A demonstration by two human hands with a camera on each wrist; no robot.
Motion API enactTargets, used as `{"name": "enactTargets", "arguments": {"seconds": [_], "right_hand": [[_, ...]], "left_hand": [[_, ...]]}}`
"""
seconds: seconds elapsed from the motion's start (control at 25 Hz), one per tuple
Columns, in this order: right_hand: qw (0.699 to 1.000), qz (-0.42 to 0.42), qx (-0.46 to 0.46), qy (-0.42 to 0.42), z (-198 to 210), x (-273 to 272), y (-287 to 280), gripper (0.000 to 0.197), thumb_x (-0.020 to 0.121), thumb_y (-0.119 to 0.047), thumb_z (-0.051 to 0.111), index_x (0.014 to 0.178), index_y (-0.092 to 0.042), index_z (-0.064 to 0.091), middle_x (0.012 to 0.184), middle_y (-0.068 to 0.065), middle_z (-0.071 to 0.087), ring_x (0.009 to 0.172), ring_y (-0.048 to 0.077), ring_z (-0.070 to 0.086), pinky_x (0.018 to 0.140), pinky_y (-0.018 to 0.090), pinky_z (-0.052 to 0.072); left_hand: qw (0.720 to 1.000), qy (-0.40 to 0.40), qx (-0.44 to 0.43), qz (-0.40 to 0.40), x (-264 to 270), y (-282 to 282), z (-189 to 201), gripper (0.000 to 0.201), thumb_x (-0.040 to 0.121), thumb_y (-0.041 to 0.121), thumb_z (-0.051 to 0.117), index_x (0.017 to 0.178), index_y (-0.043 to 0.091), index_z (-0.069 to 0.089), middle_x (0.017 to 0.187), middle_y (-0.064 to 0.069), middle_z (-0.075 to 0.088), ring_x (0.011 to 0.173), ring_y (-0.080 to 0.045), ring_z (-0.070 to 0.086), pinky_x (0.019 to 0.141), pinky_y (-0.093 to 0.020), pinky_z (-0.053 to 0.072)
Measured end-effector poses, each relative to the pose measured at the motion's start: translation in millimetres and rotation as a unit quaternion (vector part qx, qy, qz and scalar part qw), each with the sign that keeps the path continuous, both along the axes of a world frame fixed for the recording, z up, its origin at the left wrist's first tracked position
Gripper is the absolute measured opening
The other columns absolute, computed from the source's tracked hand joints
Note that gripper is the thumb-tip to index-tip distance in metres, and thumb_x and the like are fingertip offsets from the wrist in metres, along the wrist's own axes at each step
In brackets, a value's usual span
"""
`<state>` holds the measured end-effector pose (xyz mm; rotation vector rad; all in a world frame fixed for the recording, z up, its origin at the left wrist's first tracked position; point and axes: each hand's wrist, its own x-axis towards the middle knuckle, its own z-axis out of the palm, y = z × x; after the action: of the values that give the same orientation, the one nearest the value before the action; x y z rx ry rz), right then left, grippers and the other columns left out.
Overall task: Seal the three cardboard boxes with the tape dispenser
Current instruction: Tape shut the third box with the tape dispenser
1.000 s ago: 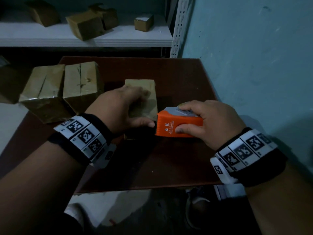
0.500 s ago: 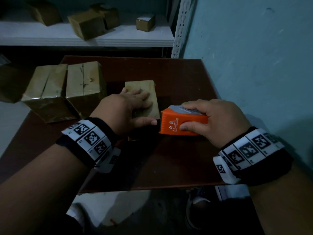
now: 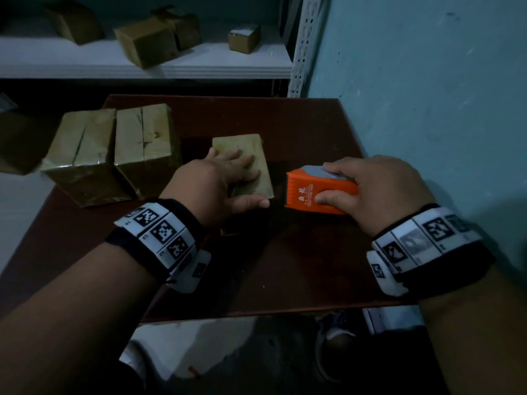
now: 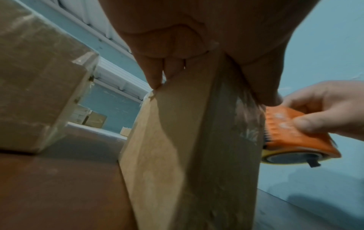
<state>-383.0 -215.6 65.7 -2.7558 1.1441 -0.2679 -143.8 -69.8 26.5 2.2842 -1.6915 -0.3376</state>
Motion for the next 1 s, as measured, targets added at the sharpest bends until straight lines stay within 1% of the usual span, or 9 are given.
{"name": "enactTargets", "arguments": {"seconds": [0.04,0.24,0.32,0.4,0.48,0.56,0.8,0.92,1.0], "right_hand": [[1.0,-0.008,-0.003,0.003,0,5,3,0.062,0.08,-0.075,0.067,0.131,-0.04,0.068,0.11,-0.002,0.074,0.105,0.023,0.066,0.09,0.039,0.05],[0.999,-0.045,0.007,0.028,0,19,15,0.049,0.084,-0.072,0.069,0.116,-0.035,0.068,0.099,-0.007,0.071,0.096,0.022,0.066,0.083,0.04,0.054],[0.995,-0.077,-0.029,0.059,0,14,7,0.042,0.088,-0.065,0.069,0.114,-0.032,0.066,0.094,0.0,0.068,0.091,0.029,0.065,0.081,0.042,0.055],[0.992,-0.123,-0.033,0.014,3,5,-5,0.043,0.088,-0.061,0.072,0.116,-0.029,0.066,0.101,0.007,0.072,0.098,0.037,0.068,0.083,0.044,0.056],[0.99,-0.133,-0.013,-0.052,1,1,-8,0.046,0.086,-0.062,0.073,0.118,-0.03,0.064,0.106,0.008,0.074,0.101,0.039,0.068,0.083,0.044,0.055],[0.993,-0.111,0.0,-0.047,-8,3,-5,0.048,0.088,-0.063,0.071,0.122,-0.031,0.062,0.105,0.006,0.074,0.099,0.037,0.069,0.082,0.044,0.056],[0.995,-0.088,0.01,0.053,-31,11,-3,0.048,0.09,-0.066,0.066,0.122,-0.032,0.057,0.103,0.005,0.071,0.098,0.034,0.066,0.084,0.045,0.056],[0.991,-0.086,0.026,0.096,-34,15,5,0.054,0.089,-0.069,0.065,0.127,-0.033,0.052,0.106,0.004,0.067,0.1,0.031,0.065,0.088,0.047,0.056],[0.989,-0.088,0.041,0.109,-35,16,6,0.057,0.088,-0.069,0.067,0.13,-0.034,0.049,0.107,0.003,0.066,0.101,0.029,0.065,0.088,0.048,0.057]], "left_hand": [[1.0,-0.008,0.012,-0.01,0,-1,1,0.107,0.068,0.101,0.03,0.147,0.035,0.057,0.166,0.008,0.038,0.158,-0.021,0.025,0.128,-0.053,0.023],[0.999,-0.026,0.022,-0.006,-12,-4,14,0.074,0.088,0.07,0.055,0.151,0.03,0.052,0.168,0.01,0.033,0.159,-0.015,0.02,0.131,-0.045,0.013],[1.0,0.0,-0.004,-0.008,-12,0,8,0.083,0.081,0.078,0.051,0.148,0.03,0.057,0.166,0.007,0.038,0.158,-0.019,0.025,0.13,-0.049,0.018],[0.999,0.015,-0.024,-0.019,-11,4,1,0.091,0.074,0.087,0.043,0.144,0.031,0.061,0.164,0.007,0.041,0.157,-0.021,0.028,0.128,-0.052,0.022],[0.998,0.031,-0.05,-0.009,-8,5,-3,0.088,0.077,0.089,0.048,0.142,0.031,0.064,0.162,0.006,0.045,0.156,-0.019,0.031,0.128,-0.052,0.025],[0.997,0.035,-0.069,-0.015,-7,5,-3,0.087,0.077,0.09,0.049,0.139,0.031,0.065,0.159,0.007,0.049,0.154,-0.011,0.033,0.129,-0.048,0.024],[0.987,0.087,-0.134,0.017,-9,2,-2,0.025,0.096,0.04,0.07,0.118,0.031,0.076,0.146,0.014,0.06,0.147,-0.002,0.041,0.128,-0.044,0.027],[0.984,0.089,-0.147,0.037,-12,1,-4,0.021,0.099,0.032,0.066,0.118,0.03,0.076,0.145,0.013,0.062,0.145,-0.002,0.043,0.128,-0.043,0.028],[0.983,0.093,-0.153,0.032,-13,3,-5,0.03,0.102,0.037,0.06,0.127,0.028,0.072,0.148,0.01,0.06,0.147,-0.003,0.041,0.129,-0.043,0.026]]}}
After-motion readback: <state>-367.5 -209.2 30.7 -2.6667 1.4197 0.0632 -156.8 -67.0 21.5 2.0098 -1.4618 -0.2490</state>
